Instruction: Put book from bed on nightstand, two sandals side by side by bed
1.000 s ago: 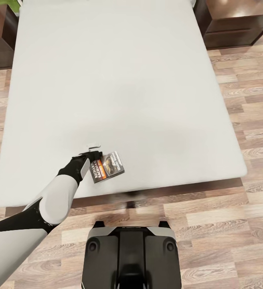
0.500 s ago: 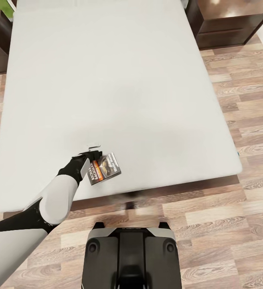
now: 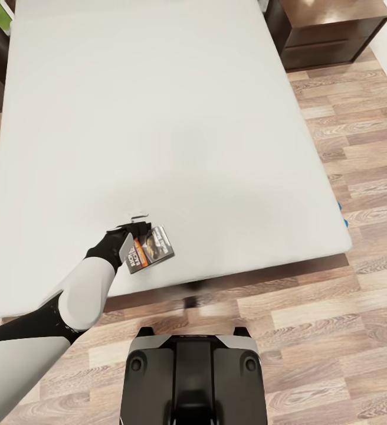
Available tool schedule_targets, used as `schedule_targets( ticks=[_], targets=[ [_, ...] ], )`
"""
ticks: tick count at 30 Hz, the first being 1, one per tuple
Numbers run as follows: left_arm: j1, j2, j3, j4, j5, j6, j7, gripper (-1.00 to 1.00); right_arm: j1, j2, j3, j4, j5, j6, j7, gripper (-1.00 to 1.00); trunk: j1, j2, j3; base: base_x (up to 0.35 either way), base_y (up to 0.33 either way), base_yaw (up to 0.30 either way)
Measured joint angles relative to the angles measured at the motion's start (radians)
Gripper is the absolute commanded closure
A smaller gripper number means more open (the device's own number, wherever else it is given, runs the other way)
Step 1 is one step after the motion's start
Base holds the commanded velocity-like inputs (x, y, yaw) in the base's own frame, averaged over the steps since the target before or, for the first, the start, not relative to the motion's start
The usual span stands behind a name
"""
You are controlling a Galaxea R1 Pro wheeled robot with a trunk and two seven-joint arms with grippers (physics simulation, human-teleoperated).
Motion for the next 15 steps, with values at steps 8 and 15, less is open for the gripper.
schedule_targets(
  ticks=[8,15],
  targets=[
    [0.0,-0.001,0.0,0.0,-0.001,0.0,0.0,-1.0,0.0,0.001,0.0,0.001,0.0,0.0,0.0,-1.0,0.0,0.0,0.0,0.0,0.0,-0.039],
    [0.0,-0.001,0.0,0.0,-0.001,0.0,0.0,-1.0,0.0,0.002,-0.001,0.0,0.0,0.0,0.0,-1.0,0.0,0.0,-0.002,0.0,0.0,-0.007]
  ],
)
